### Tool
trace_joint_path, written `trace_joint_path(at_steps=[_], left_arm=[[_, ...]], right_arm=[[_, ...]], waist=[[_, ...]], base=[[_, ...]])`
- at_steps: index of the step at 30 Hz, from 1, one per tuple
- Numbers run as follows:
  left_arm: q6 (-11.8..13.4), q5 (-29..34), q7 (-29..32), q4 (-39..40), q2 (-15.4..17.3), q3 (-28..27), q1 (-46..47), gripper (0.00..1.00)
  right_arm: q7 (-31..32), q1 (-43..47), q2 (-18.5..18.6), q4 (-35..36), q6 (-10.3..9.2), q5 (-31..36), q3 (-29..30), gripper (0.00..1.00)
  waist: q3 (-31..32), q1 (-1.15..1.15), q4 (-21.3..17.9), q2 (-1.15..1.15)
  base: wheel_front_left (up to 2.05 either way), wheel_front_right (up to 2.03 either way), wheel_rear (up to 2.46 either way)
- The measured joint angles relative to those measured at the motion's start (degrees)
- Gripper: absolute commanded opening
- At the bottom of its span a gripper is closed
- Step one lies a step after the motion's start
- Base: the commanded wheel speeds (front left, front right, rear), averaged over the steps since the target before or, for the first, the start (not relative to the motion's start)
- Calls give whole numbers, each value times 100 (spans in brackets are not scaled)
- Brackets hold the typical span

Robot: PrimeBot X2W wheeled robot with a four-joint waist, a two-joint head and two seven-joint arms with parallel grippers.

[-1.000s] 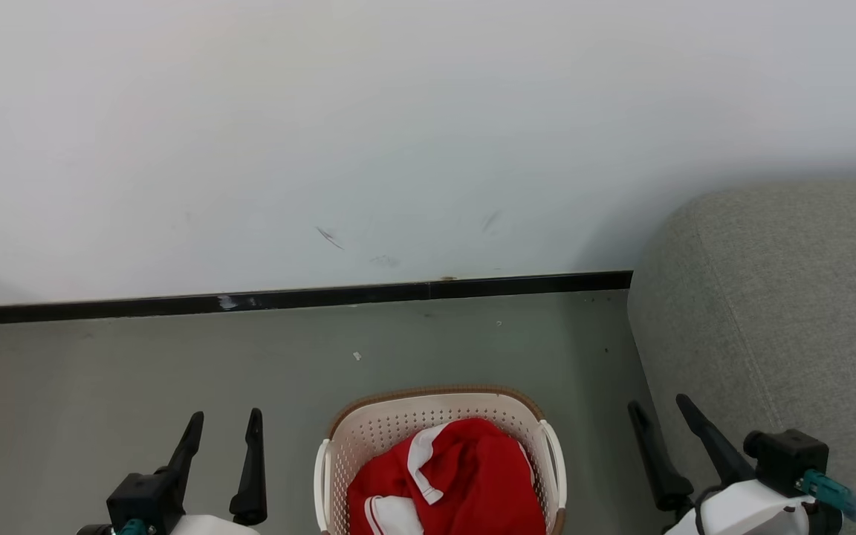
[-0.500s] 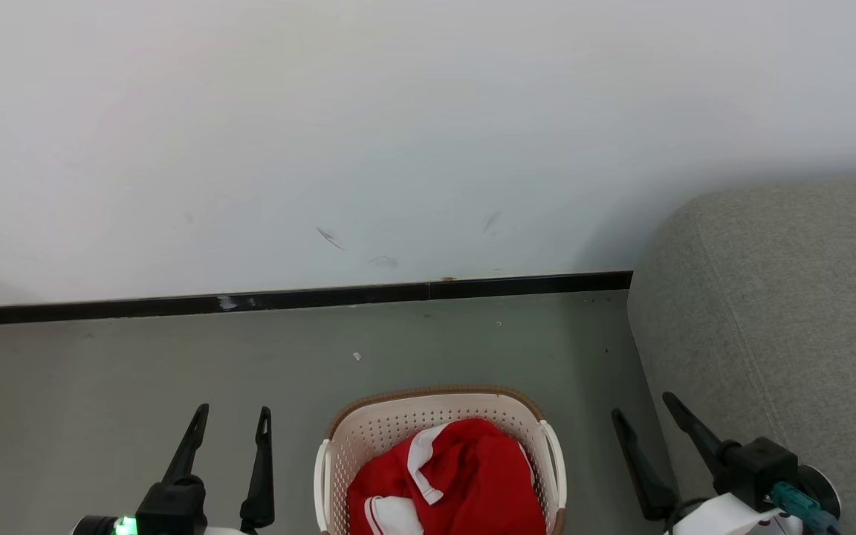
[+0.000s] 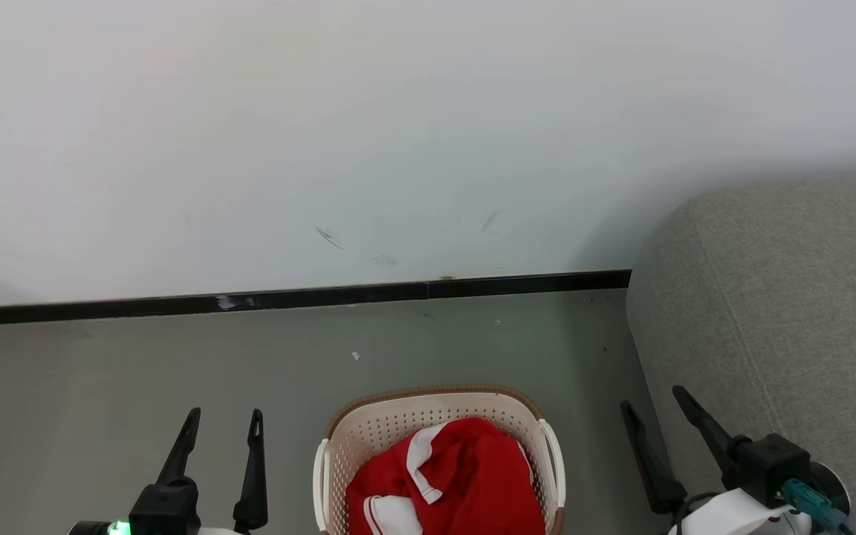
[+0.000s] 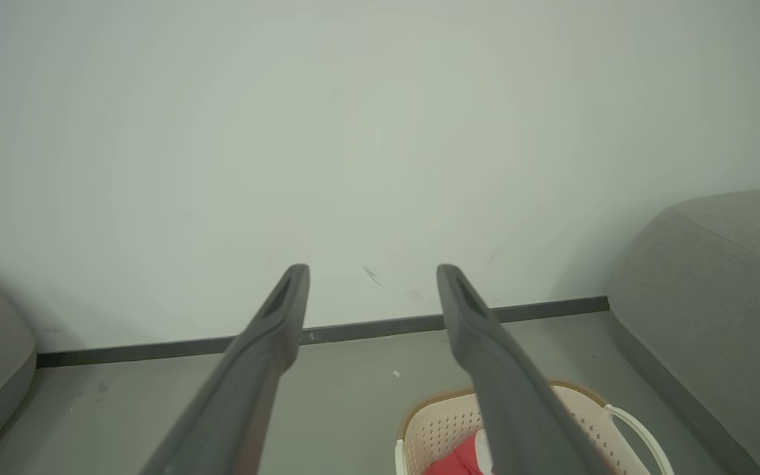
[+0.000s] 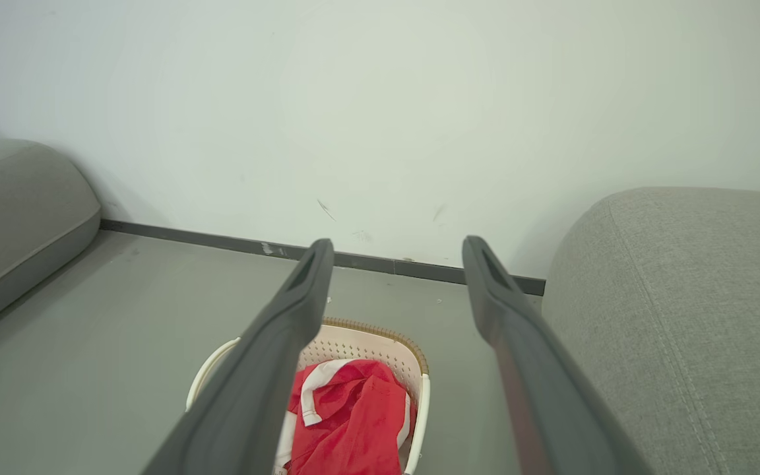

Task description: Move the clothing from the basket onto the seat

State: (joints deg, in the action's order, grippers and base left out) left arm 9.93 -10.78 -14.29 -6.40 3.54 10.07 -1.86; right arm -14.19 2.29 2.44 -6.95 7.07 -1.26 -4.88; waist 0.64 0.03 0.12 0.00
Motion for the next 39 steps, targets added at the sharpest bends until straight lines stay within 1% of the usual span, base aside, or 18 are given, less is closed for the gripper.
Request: trace_joint_path(at_steps=[18, 21, 29, 39], left_arm=[[-10, -21, 0, -37, -23, -104, 1, 100], [-52, -21, 0, -37, -25, -124, 1, 100], [-58, -3, 0, -123, -25, -132, 1, 100], [-211, 108, 0, -399, 62, -36, 56, 100]], right_arm=[[0, 3, 0, 54, 0, -120, -7, 100], [0, 3, 0, 64, 0, -122, -8, 100], [0, 9, 0, 143, 0, -126, 8, 100], [-1, 121, -4, 285, 0, -114, 108, 100]], waist=[[-45, 0, -10, 0], [-64, -1, -5, 0], [-137, -1, -5, 0], [-306, -1, -41, 0]], base=[[0, 0, 0], [0, 0, 0], [0, 0, 0], [0, 0, 0]])
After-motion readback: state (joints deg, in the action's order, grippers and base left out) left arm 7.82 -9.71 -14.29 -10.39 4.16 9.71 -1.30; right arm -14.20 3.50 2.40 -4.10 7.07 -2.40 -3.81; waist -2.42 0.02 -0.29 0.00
